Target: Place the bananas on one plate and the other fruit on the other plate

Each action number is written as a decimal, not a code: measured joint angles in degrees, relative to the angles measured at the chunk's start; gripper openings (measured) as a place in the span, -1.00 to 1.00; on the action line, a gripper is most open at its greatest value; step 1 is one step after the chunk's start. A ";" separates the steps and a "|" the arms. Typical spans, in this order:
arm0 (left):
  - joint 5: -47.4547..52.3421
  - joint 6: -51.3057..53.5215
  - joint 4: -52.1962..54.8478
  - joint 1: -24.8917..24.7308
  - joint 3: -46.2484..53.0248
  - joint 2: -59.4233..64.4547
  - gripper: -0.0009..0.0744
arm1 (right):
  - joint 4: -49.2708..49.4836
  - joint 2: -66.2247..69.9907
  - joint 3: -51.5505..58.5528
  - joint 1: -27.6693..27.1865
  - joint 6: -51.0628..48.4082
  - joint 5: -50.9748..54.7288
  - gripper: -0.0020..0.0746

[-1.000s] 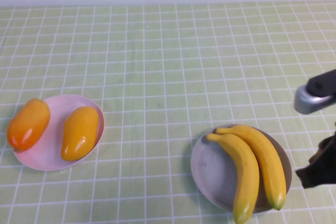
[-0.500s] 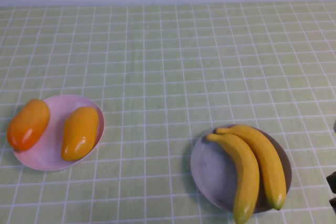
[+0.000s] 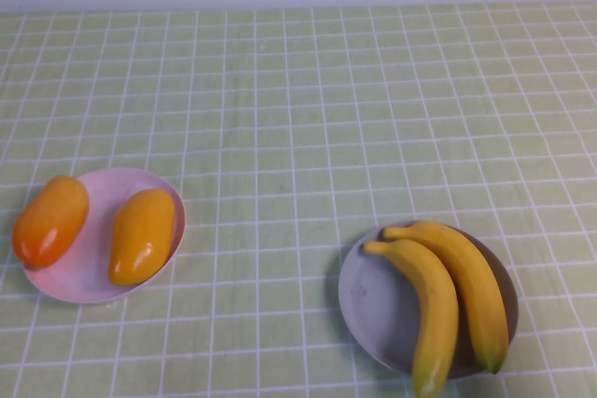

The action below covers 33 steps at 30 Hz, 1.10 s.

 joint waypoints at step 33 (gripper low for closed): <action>0.00 0.00 0.00 0.00 0.00 -0.14 -0.98 | 15.28 -38.14 16.92 -12.31 -9.90 6.63 -0.99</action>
